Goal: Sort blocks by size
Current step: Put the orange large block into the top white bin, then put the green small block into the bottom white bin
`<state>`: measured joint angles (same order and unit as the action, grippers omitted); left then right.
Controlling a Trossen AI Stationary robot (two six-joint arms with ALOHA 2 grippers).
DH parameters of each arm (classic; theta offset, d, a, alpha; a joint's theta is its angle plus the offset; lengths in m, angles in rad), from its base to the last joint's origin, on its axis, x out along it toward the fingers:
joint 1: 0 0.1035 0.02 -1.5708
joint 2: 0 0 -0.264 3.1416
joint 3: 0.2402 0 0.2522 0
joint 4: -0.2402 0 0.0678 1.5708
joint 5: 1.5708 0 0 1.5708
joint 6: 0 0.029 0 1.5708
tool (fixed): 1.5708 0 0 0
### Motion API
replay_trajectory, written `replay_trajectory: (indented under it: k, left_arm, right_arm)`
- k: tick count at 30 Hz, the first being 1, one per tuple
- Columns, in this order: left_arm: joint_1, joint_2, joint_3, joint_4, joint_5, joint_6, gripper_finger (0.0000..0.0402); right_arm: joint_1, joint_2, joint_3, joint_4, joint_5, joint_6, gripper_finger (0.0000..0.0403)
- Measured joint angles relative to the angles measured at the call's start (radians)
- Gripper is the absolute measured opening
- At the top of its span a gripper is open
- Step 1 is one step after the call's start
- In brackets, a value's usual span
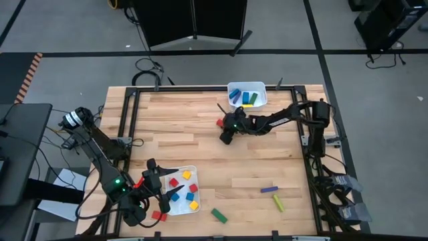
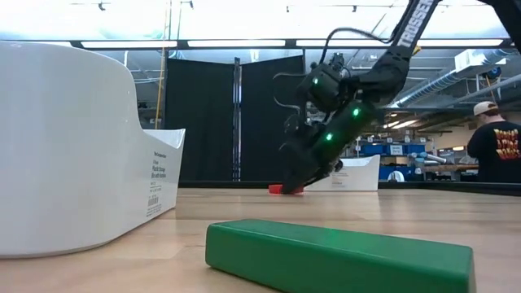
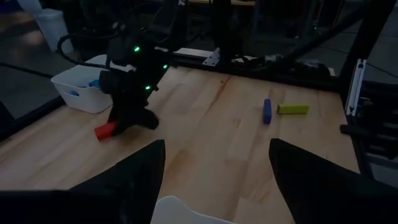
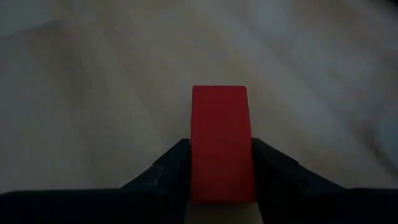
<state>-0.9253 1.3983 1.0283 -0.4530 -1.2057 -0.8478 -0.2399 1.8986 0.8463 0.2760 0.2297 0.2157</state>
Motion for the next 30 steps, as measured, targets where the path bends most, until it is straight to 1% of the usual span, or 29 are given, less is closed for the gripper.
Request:
replay_trajectory:
  k: [3, 5, 9, 11, 13, 15, 17, 20, 23, 24, 25, 29, 30]
  left_arm:
    - [0.000, 0.000, 0.000, 0.009, 0.000, -0.001, 0.0294]
    - [0.000, 0.000, 0.000, 0.017, 0.000, -0.001, 0.0294]
    - [0.000, 0.000, 0.000, 0.016, 0.004, -0.027, 0.0294]
    - [0.000, 0.000, 0.000, 0.014, 0.038, -0.043, 0.0294]
    - [0.001, 0.000, 0.000, 0.009, 0.086, -0.053, 0.0294]
    - [0.002, 0.000, 0.000, 0.007, 0.134, -0.071, 0.0294]
    - [0.002, 0.000, 0.000, -0.008, 0.169, -0.090, 0.0294]
    - [0.002, 0.000, 0.000, -0.056, 0.213, -0.145, 0.0293]
    - [0.002, 0.000, 0.000, -0.112, 0.284, -0.233, 0.0293]
    - [0.002, 0.000, 0.000, -0.129, 0.318, -0.263, 0.0293]
    - [0.002, 0.000, 0.000, -0.146, 0.351, -0.291, 0.0293]
    - [0.002, 0.000, 0.000, -0.220, 0.498, -0.393, 0.0293]
    - [0.002, 0.001, 0.000, -0.233, 0.539, -0.408, 0.0293]
  right_arm:
    - [0.023, -0.092, -0.001, -0.008, -0.015, -0.054, 0.0146]
    - [0.029, -0.176, 0.003, -0.023, 0.012, -0.086, 0.0146]
    - [0.020, -0.347, 0.002, -0.112, 0.139, -0.159, 0.0146]
    - [-0.003, -0.430, 0.003, -0.154, 0.226, -0.190, 0.0146]
    - [-0.052, -0.484, 0.005, -0.213, 0.296, -0.207, 0.0146]
    - [-0.115, -0.503, 0.004, -0.275, 0.306, -0.193, 0.0146]
    - [-0.180, -0.492, 0.004, -0.312, 0.302, -0.165, 0.0146]
    - [-0.263, -0.422, 0.004, -0.331, 0.287, -0.155, 0.0146]
    - [-0.311, -0.357, 0.002, -0.320, 0.239, -0.126, 0.0150]
    - [-0.317, -0.342, 0.003, -0.310, 0.230, -0.118, 0.0164]
    - [-0.319, -0.327, 0.003, -0.304, 0.229, -0.113, 0.0187]
    - [-0.319, -0.306, 0.003, -0.256, 0.213, -0.111, 0.0302]
    - [-0.319, -0.313, 0.004, -0.245, 0.192, -0.111, 0.0327]
